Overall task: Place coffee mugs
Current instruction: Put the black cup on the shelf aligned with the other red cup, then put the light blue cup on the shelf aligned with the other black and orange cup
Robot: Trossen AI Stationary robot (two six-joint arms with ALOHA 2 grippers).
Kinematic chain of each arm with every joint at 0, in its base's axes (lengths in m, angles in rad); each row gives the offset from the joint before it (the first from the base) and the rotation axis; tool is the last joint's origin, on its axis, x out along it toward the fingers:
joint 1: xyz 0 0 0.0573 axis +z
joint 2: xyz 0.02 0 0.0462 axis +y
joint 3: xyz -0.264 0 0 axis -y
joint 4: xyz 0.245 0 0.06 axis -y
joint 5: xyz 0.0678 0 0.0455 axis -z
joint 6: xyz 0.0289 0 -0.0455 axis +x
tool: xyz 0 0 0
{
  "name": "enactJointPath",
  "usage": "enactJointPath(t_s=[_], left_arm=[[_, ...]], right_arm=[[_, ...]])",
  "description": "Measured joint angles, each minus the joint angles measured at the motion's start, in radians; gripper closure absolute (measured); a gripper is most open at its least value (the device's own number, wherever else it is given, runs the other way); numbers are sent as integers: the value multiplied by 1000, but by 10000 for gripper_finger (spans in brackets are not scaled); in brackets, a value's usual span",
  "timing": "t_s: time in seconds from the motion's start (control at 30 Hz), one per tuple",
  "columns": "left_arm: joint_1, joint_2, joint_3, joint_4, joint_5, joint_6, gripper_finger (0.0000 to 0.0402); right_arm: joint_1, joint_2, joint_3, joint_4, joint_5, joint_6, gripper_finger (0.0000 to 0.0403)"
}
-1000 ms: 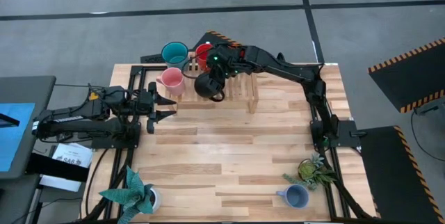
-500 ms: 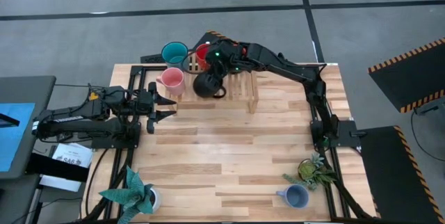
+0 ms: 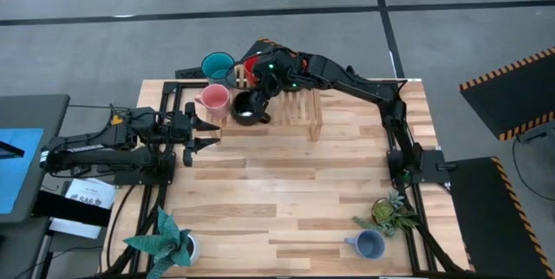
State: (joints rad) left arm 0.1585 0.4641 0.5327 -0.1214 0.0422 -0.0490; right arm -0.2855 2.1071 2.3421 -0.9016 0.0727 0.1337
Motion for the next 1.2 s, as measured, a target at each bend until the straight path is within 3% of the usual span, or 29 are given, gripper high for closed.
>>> enactJointPath(t_s=[0.7,0.83,1.03,1.2], left_arm=[[0,0,0,-1,0,0,243],[0,0,0,-2,0,0,243],[0,0,0,-2,0,8,243],[0,0,0,-1,-3,8,243]], right_arm=[[-5,-23,0,6,1,-71,239],[-2,-62,0,-65,2,-115,239],[28,-106,-15,-340,5,-143,239],[91,-184,-146,-390,57,-143,239]])
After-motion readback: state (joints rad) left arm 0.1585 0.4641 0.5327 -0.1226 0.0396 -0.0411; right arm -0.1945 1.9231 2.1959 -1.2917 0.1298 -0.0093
